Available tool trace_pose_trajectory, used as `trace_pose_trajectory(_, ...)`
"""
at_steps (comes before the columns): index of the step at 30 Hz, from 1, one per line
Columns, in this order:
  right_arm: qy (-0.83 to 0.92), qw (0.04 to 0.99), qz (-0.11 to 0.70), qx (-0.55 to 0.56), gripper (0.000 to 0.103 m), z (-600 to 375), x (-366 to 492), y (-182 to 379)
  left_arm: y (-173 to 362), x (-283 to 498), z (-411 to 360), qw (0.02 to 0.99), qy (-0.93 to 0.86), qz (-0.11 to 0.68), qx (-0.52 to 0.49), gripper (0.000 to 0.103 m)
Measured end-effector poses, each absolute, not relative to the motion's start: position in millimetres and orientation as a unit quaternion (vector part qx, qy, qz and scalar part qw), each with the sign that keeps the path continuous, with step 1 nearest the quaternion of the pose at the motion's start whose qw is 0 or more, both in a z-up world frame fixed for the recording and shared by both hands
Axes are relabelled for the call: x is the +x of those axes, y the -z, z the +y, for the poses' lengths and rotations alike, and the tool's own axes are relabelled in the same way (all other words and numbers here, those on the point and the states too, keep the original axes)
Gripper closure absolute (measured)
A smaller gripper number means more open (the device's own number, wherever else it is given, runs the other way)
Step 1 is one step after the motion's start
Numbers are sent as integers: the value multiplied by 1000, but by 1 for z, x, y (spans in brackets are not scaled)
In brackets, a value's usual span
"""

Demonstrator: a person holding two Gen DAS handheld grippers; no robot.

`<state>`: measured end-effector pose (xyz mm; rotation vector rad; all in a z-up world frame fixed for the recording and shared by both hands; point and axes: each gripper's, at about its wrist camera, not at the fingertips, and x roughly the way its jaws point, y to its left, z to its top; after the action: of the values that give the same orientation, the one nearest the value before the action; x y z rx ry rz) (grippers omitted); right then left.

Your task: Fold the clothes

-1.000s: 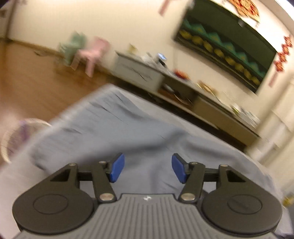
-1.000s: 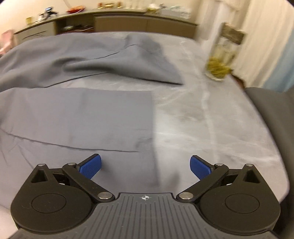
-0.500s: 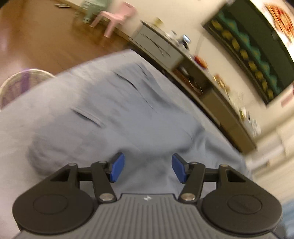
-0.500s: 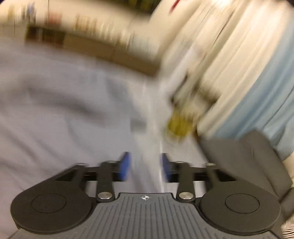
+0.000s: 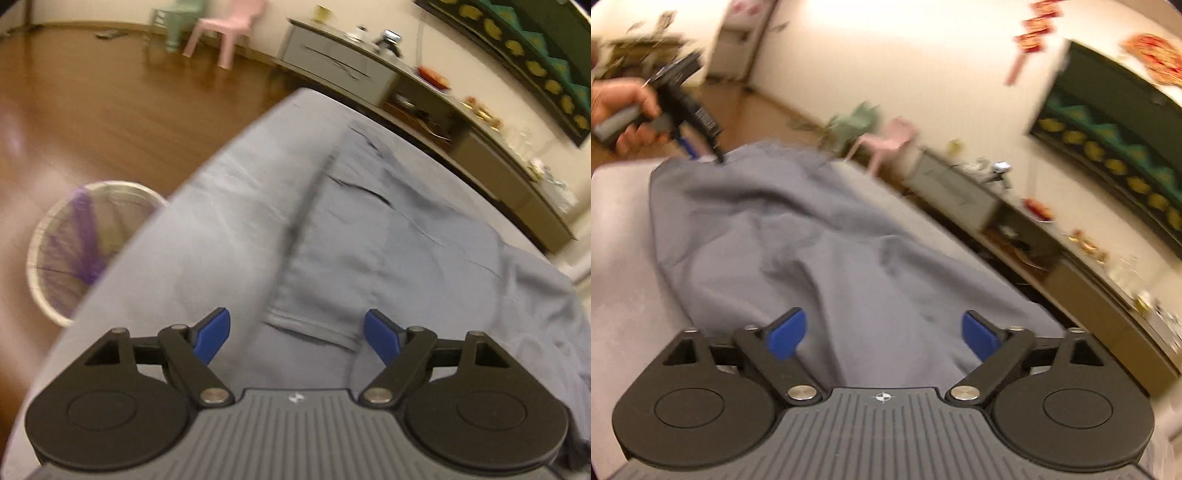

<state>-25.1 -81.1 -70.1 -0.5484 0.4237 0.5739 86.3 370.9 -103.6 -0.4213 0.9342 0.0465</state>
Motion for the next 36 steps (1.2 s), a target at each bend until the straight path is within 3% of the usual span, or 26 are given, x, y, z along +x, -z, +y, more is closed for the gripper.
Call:
trace_pose_trajectory(1,-287,893,212,-275,8,-68,-19,74,104,88,370,871,-4,446,-205,27)
trace_pose_trajectory(3,-295,880,231,-294,10,-53,-12,84,101,88,366,875,27,437,-207,60)
trace_pose_trajectory(5,-305,868,263,-290,29,-47,0,89,99,87,358,880,56,424,-208,91)
trace_pose_trajectory(6,-310,862,278,-289,63,-44,6,92,94,88,355,886,68,410,-205,103)
trace_pose_trajectory(7,-305,863,286,-284,95,-45,12,92,80,86,356,898,83,374,-218,103)
trace_pose_trajectory(10,-283,875,295,-262,103,-53,27,84,33,69,374,922,122,239,-278,103)
trace_pose_trajectory(13,-262,918,248,-166,103,-90,17,39,1,34,418,927,106,104,-343,103)
trace_pose_trajectory(15,-257,922,246,-150,103,-102,10,40,27,47,423,907,107,182,-364,101)
trace_pose_trajectory(17,-236,907,283,-205,103,-97,17,69,47,59,412,896,99,272,-337,83)
trace_pose_trajectory(18,-230,908,282,-209,103,-97,14,72,51,61,396,907,67,313,-275,81)
trace_pose_trajectory(20,-217,911,278,-215,100,-98,9,78,67,62,379,908,35,365,-203,58)
trace_pose_trajectory(23,-222,920,259,-194,82,-93,-2,66,88,64,382,890,66,388,-232,45)
trace_pose_trajectory(24,-224,921,254,-192,64,-92,-5,62,91,70,384,889,64,388,-235,41)
trace_pose_trajectory(26,-230,919,250,-201,46,-87,-9,59,97,84,388,888,67,384,-243,27)
trace_pose_trajectory(30,-241,911,255,-218,44,-78,-13,57,106,97,375,883,102,382,-254,25)
trace_pose_trajectory(32,-245,906,260,-226,39,-73,-11,58,109,110,365,877,130,387,-254,26)
trace_pose_trajectory(33,-244,904,262,-232,35,-71,-11,60,109,113,360,873,148,391,-253,29)
trace_pose_trajectory(35,-245,901,266,-241,32,-67,-9,64,101,114,349,875,183,383,-231,45)
trace_pose_trajectory(36,-245,899,268,-245,32,-66,-8,65,97,110,346,877,193,378,-225,48)
